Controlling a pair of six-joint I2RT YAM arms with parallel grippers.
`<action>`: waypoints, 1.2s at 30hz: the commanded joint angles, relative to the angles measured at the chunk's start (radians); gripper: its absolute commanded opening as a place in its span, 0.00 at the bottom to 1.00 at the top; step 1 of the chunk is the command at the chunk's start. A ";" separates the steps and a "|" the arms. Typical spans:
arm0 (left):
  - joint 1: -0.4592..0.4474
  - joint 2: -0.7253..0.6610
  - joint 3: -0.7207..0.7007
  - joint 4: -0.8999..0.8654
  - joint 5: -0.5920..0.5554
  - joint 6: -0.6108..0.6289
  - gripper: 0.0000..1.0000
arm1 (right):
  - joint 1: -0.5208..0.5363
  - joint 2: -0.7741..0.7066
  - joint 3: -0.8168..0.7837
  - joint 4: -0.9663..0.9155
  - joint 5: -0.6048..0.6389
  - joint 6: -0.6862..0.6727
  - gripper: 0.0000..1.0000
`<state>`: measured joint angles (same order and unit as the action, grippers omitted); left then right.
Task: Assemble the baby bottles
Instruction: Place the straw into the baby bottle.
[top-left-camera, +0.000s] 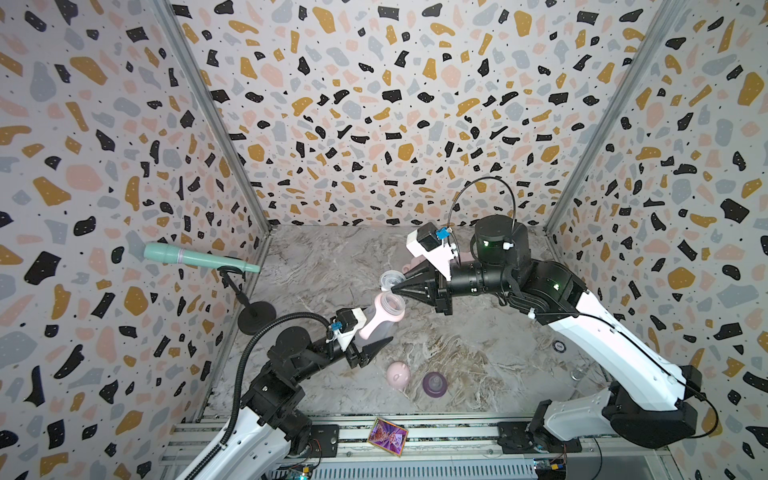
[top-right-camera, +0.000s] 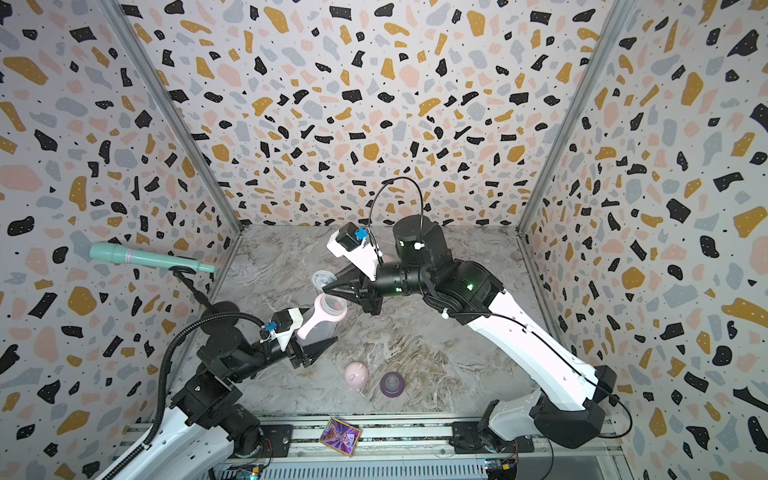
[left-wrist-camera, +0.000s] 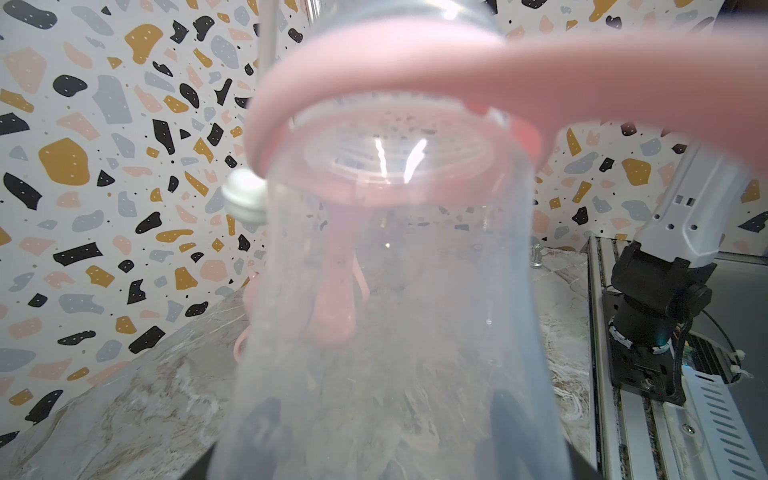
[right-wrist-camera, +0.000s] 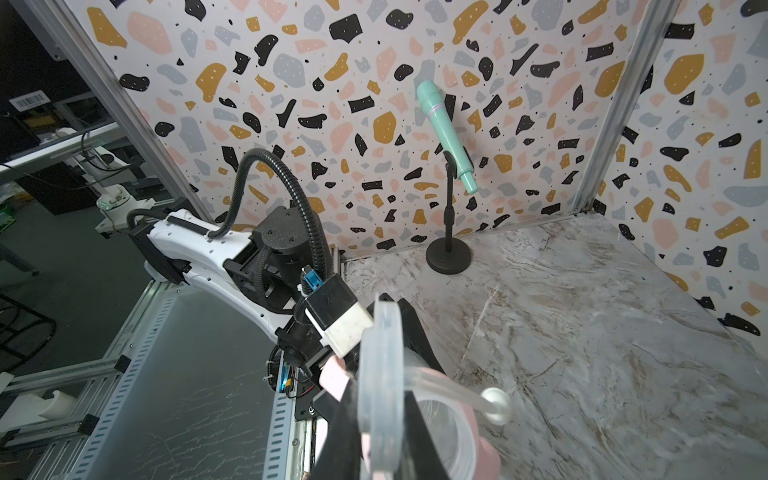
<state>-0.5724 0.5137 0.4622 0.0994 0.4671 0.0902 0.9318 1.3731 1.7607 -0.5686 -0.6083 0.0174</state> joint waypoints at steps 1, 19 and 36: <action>0.005 -0.005 -0.006 0.078 0.008 0.006 0.27 | 0.005 -0.030 0.055 0.016 -0.025 0.001 0.00; 0.005 -0.007 0.004 0.066 0.007 0.006 0.28 | 0.006 -0.033 0.070 0.060 -0.063 0.021 0.00; 0.005 -0.003 0.009 0.110 -0.013 0.001 0.29 | 0.018 -0.037 -0.037 0.167 -0.140 0.103 0.00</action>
<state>-0.5724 0.5175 0.4622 0.1097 0.4610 0.0906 0.9447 1.3693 1.7348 -0.4492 -0.7109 0.0895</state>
